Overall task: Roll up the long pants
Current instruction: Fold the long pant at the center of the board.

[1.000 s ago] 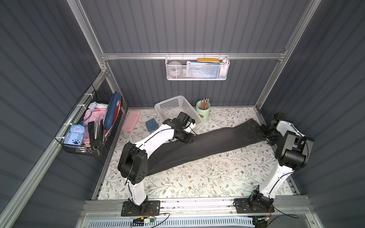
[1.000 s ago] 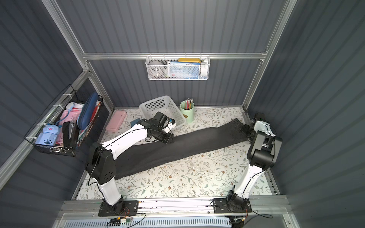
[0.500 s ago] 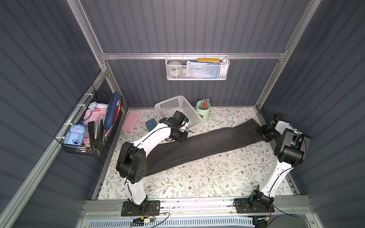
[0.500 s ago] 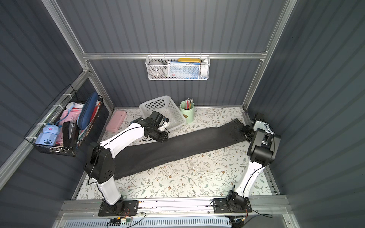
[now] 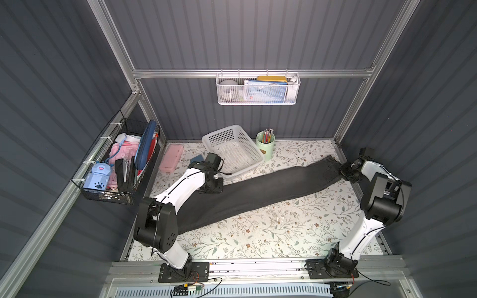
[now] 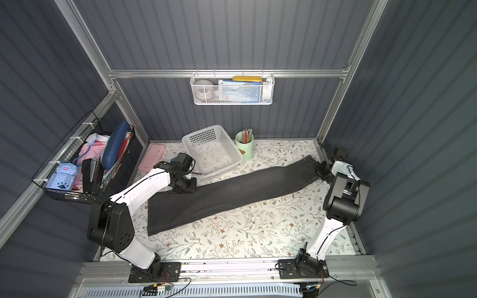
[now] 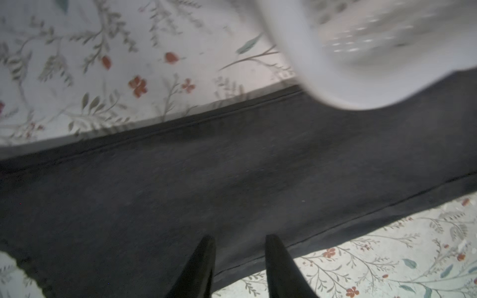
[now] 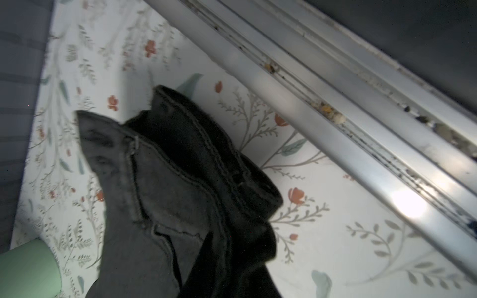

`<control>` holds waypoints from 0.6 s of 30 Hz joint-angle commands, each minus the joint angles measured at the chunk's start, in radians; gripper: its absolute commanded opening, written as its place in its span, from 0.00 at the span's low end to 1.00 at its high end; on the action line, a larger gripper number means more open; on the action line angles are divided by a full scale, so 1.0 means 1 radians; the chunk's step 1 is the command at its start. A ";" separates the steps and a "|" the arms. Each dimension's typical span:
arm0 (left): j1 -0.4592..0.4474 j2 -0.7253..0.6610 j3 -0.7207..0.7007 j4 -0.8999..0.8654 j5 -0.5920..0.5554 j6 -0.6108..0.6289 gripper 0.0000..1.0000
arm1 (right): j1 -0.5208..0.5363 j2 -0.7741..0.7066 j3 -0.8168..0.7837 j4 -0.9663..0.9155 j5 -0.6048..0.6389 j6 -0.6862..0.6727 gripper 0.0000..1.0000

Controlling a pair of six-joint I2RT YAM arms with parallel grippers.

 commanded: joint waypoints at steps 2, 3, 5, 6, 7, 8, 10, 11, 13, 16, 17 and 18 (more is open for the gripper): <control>0.007 0.008 -0.034 -0.043 0.030 -0.073 0.36 | 0.014 -0.158 -0.008 0.055 0.035 -0.049 0.03; 0.006 0.032 -0.041 -0.030 0.009 -0.026 0.36 | 0.014 -0.187 -0.004 0.056 0.029 -0.058 0.03; -0.002 0.079 -0.053 -0.021 0.040 -0.003 0.35 | 0.018 -0.241 -0.007 0.069 0.029 -0.074 0.03; -0.015 0.100 -0.060 -0.008 0.052 0.005 0.35 | 0.018 -0.267 -0.008 0.072 0.027 -0.082 0.03; -0.031 0.118 -0.058 -0.002 0.056 0.014 0.34 | 0.020 -0.289 -0.007 0.076 0.023 -0.087 0.03; -0.054 0.139 -0.049 0.003 0.055 0.026 0.34 | 0.021 -0.309 -0.007 0.088 0.017 -0.093 0.03; -0.109 0.190 -0.015 0.000 0.040 0.036 0.35 | 0.023 -0.338 -0.007 0.106 0.020 -0.097 0.03; -0.138 0.223 0.009 0.002 0.035 0.038 0.35 | 0.021 -0.348 -0.002 0.108 0.028 -0.098 0.03; -0.175 0.289 0.052 0.009 0.036 0.035 0.35 | 0.022 -0.353 0.019 0.100 0.049 -0.102 0.03; -0.221 0.374 0.098 0.025 0.067 0.022 0.34 | 0.017 -0.335 0.064 0.095 0.072 -0.099 0.03; -0.236 0.393 0.110 0.022 0.077 0.020 0.34 | 0.017 -0.324 0.088 0.092 0.064 -0.099 0.03; -0.250 0.401 0.118 0.014 0.079 0.016 0.33 | 0.017 -0.316 0.108 0.087 0.048 -0.097 0.03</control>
